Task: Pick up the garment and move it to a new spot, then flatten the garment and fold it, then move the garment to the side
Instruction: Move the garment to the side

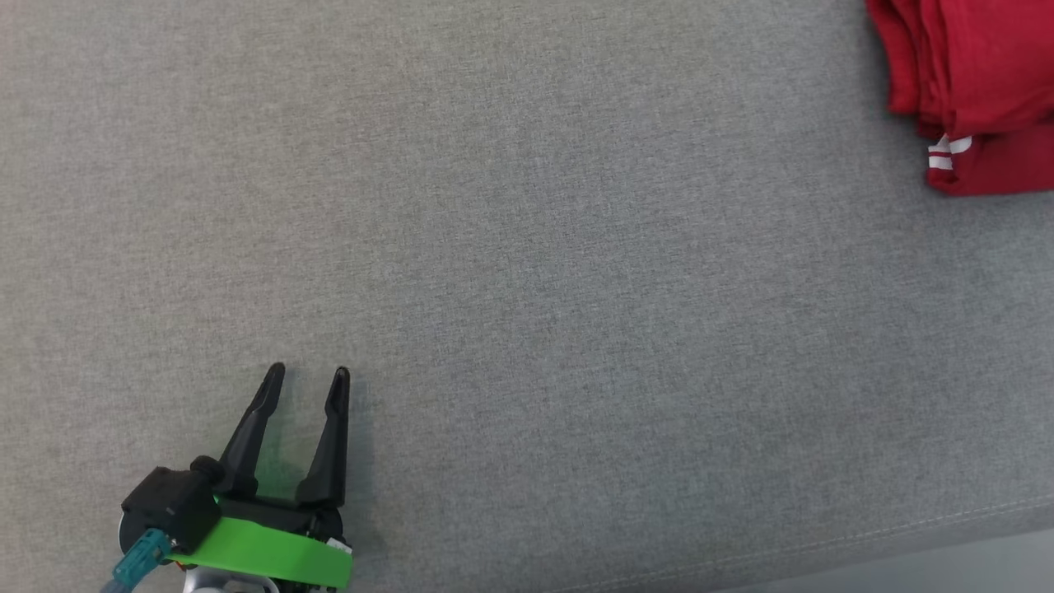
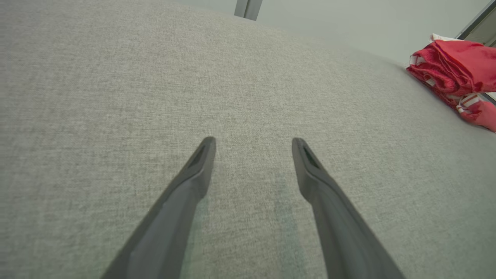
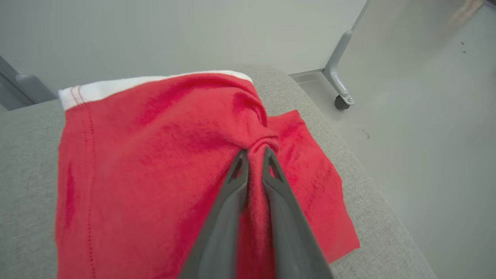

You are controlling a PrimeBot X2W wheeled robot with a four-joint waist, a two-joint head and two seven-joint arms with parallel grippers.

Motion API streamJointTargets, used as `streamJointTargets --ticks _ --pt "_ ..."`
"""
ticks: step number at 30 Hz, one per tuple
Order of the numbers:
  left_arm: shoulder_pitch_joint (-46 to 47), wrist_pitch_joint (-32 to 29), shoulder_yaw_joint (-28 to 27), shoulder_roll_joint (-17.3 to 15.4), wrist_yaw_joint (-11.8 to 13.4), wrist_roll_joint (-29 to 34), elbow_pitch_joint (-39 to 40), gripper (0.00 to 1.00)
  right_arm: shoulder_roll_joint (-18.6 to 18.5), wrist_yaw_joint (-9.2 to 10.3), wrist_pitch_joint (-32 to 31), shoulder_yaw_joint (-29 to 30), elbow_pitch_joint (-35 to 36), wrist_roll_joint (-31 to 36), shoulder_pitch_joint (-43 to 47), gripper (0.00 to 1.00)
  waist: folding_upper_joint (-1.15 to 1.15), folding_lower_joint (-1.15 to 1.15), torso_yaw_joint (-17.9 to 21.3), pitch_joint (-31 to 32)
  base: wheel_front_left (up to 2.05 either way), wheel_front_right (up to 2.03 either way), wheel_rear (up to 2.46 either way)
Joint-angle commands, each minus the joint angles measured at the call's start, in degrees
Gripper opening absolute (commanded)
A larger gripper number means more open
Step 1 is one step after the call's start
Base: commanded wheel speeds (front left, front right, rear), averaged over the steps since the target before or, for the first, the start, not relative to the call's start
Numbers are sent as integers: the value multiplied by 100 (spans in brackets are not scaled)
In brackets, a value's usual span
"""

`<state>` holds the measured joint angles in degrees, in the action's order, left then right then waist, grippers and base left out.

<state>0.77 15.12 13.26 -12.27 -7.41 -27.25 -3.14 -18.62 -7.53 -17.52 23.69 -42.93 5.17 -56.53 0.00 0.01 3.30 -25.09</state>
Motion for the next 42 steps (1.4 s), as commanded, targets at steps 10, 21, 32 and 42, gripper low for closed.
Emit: streamJointTargets --ticks 10,21,32,42 --pt "-156 0 -233 216 -17 21 17 100 401 11 1823 -297 891 711 830 100 0 -1 -141 572 0 0 0" --pt "-789 -1 -1160 664 -17 449 -67 100 915 10 3094 -1429 2483 -261 3334 100 0 -1 -466 1890 0 0 0" --pt "-1151 -1 -1428 806 -17 861 -120 100 1504 11 3275 -1831 3384 -462 5681 100 0 -1 -616 2494 0 0 0" --pt "-1362 -1 -1506 874 -17 905 -71 100 1565 10 3274 -1961 3702 -851 6268 100 0 -1 -567 2641 0 0 0"
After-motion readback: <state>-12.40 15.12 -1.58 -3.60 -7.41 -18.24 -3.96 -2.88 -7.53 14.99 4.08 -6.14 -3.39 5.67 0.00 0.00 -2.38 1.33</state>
